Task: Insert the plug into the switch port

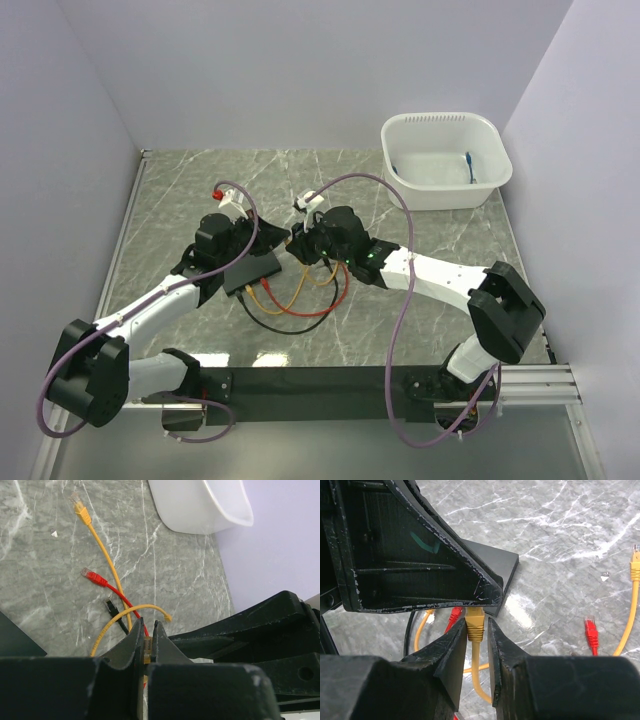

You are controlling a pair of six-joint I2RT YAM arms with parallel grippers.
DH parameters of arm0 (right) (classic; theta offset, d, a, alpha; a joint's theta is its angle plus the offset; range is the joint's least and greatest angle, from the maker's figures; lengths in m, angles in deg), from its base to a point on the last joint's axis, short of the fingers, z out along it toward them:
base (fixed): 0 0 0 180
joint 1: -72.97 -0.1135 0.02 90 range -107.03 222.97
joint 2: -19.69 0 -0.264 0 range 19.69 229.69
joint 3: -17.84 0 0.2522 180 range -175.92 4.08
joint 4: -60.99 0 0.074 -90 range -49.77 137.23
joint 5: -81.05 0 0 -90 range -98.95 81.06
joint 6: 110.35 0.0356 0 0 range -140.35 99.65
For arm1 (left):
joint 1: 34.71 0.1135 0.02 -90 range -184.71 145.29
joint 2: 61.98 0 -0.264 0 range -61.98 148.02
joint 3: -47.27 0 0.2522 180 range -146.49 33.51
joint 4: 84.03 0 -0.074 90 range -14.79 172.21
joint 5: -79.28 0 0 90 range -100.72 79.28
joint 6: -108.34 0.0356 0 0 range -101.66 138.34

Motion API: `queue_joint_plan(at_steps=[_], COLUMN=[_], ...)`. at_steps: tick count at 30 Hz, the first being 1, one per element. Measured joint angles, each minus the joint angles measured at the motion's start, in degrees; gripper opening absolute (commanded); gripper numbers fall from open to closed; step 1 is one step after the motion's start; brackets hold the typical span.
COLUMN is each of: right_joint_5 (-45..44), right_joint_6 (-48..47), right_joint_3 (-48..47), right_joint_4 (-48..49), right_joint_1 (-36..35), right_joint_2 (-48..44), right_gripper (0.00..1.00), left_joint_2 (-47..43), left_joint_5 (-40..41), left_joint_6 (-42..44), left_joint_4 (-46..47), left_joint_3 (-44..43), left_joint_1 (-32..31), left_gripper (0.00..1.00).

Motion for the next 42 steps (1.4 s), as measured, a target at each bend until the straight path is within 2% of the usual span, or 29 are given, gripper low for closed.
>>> queue_joint_plan(at_steps=[3,8,14,17,20,22,31,35,38,42], right_joint_5=[-0.02,0.31,1.75,2.25,2.43,2.64,2.43,-0.26,-1.40,-2.23], right_joint_6=[0.37,1.18,2.12,2.19,2.16,2.16,2.21,1.97,2.23,3.39], right_joint_3=[0.00,0.68,0.85,0.85,0.85,0.85,-0.37,-2.73,-2.86,-1.66], right_joint_4=[0.07,0.98,1.51,1.51,1.51,1.51,1.66,-1.09,-3.48,-4.31], right_joint_1=[0.00,0.46,0.85,0.98,1.05,1.09,0.46,-1.70,-2.75,-3.08], right_joint_2=[0.00,-0.42,-0.57,-0.57,-0.57,-0.57,1.42,4.72,5.79,5.75], right_gripper=[0.33,0.32,0.22,0.14,0.01,0.00,0.00,0.00,0.00,0.00], left_joint_2=[0.00,0.00,0.00,0.00,0.00,0.00,0.04,0.79,1.18,1.99], left_joint_5=[0.00,-0.02,-0.04,-0.02,-0.04,-0.02,3.04,3.91,3.34,2.84], left_joint_6=[0.00,-0.02,-0.02,-0.02,-0.02,-0.02,0.50,0.74,-0.04,-0.37], left_joint_4=[0.00,0.09,0.44,0.46,0.48,0.50,-0.35,0.46,3.13,5.33], left_joint_3=[0.00,0.00,0.00,0.00,0.00,0.00,0.00,0.00,1.03,2.45], left_joint_1=[0.00,0.00,0.00,0.00,0.00,0.00,0.50,3.82,7.76,12.46], left_gripper=[0.01,0.01,0.01,0.00,0.00,0.01,0.27,0.54,0.64,0.68])
